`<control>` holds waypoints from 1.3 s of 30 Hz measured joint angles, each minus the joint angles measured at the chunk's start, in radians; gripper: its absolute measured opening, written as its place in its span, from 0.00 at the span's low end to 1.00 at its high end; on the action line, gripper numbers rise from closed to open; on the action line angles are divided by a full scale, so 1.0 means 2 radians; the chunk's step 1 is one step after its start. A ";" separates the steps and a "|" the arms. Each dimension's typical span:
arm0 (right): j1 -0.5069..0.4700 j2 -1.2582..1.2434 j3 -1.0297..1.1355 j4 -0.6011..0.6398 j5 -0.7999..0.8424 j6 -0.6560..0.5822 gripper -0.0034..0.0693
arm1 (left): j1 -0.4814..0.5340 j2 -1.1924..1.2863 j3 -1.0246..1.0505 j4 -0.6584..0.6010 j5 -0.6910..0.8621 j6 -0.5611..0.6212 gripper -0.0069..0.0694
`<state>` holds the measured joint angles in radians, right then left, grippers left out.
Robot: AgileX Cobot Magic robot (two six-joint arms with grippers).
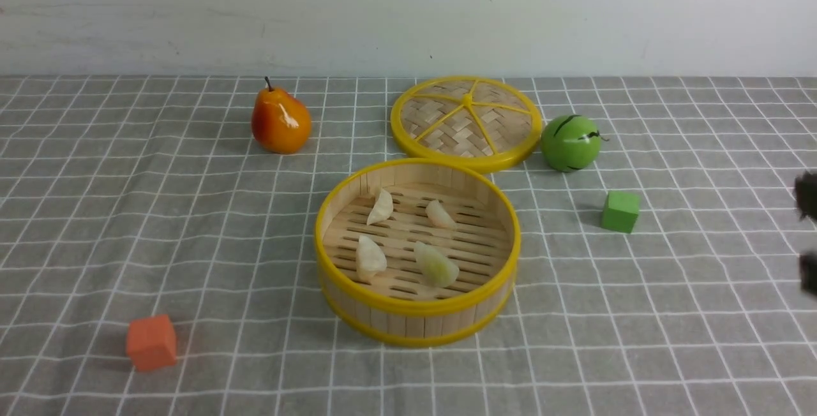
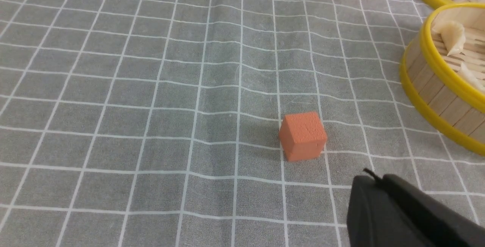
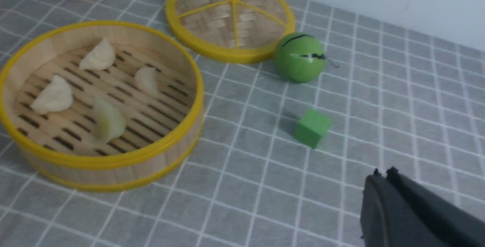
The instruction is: Put the dumplings into the steamer on the table with the grey tablecloth.
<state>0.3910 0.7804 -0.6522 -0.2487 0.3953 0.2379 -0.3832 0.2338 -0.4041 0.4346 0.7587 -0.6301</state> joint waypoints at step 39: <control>-0.141 -0.395 0.335 0.149 -0.005 -0.057 0.03 | 0.000 0.000 0.001 0.001 0.000 0.000 0.14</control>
<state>0.1088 -0.0100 0.0180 0.0497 0.3845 0.1246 -0.3832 0.2338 -0.4031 0.4356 0.7587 -0.6301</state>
